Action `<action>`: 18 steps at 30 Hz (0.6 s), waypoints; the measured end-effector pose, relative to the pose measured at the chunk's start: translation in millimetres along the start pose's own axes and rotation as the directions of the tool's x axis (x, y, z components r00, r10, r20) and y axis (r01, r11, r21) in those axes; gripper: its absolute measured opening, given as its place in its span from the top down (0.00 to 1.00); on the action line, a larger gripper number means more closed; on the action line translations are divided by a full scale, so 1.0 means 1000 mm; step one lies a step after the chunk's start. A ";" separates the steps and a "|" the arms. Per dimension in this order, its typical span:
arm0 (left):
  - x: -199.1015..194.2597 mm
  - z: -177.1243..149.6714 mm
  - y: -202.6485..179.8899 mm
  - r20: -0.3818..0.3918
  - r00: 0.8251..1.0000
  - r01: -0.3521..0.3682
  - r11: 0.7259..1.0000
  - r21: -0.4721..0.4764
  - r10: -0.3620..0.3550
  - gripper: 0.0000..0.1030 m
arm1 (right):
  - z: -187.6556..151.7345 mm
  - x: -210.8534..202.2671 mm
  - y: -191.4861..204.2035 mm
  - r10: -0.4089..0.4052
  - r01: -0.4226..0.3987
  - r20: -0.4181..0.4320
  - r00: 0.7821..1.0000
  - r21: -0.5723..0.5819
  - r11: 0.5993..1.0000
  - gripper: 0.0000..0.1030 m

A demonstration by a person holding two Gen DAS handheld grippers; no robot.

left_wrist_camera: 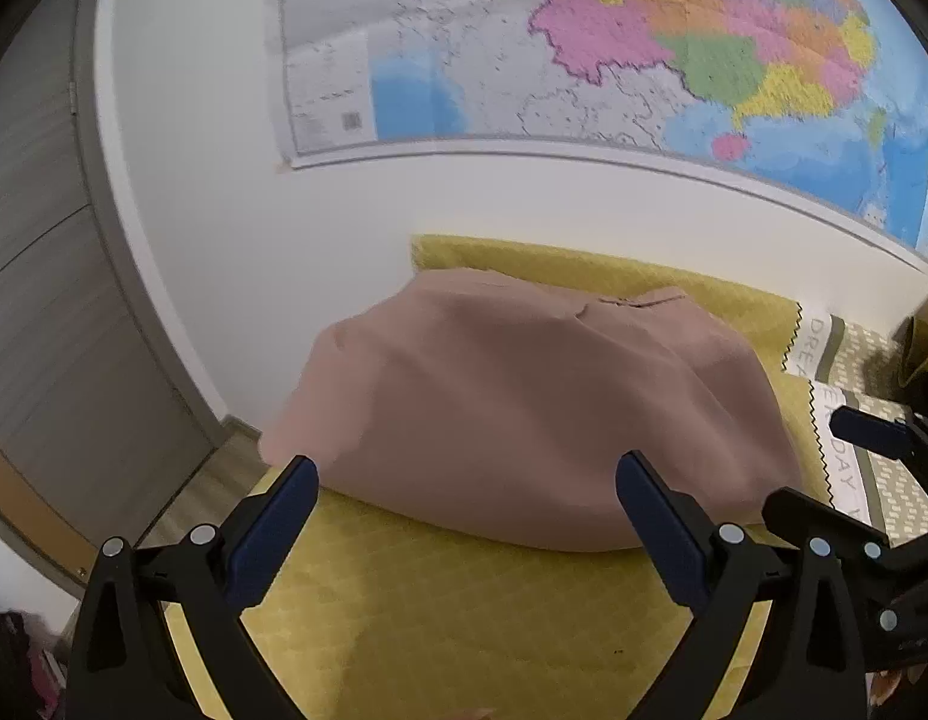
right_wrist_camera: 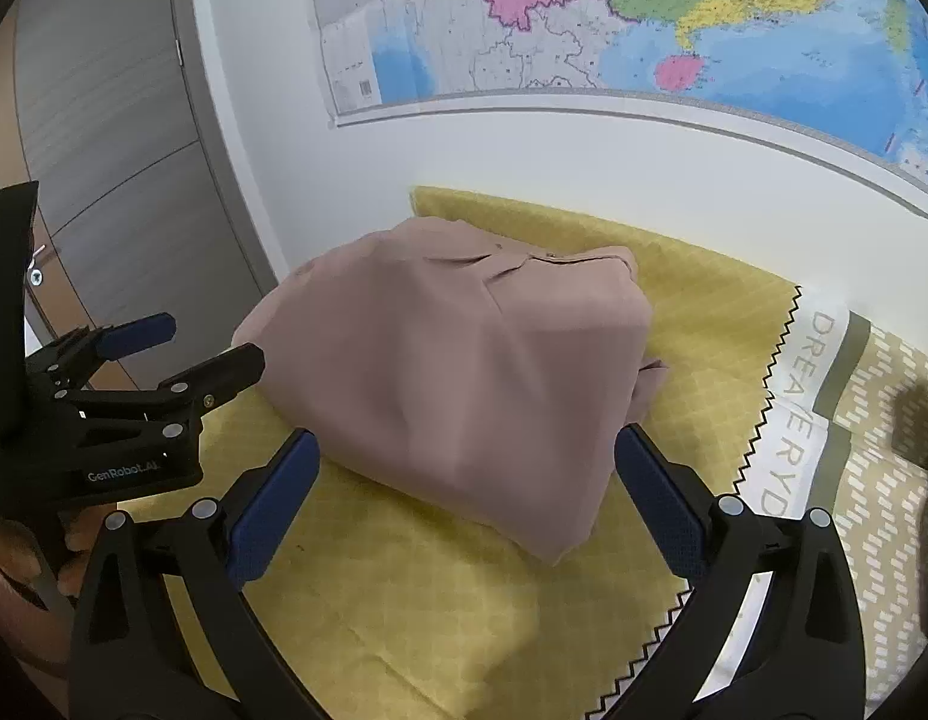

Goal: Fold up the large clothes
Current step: 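Pull both tools back away from the placed jacket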

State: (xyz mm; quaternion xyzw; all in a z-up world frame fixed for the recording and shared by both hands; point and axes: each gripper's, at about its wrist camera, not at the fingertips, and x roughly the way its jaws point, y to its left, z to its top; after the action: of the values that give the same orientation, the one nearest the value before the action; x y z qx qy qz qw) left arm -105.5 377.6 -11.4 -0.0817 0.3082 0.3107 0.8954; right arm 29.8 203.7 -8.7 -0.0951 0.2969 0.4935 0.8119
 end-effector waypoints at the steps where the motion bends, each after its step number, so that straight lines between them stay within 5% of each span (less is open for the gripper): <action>1: -0.003 -0.001 -0.001 0.004 1.000 -0.003 1.000 0.003 0.003 0.07 | -0.001 -0.002 0.001 0.003 -0.003 0.006 1.000 0.000 1.000 0.06; 18: -0.029 -0.020 -0.014 0.016 1.000 -0.012 1.000 0.002 0.012 0.07 | -0.025 -0.023 0.004 0.019 -0.019 0.014 1.000 0.039 0.999 0.06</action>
State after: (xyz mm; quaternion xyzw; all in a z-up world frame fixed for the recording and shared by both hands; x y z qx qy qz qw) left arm -124.3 345.2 -10.5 -0.0765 0.3018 0.3165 0.8961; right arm 9.0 177.4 -14.7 -0.0729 0.3021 0.4958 0.8109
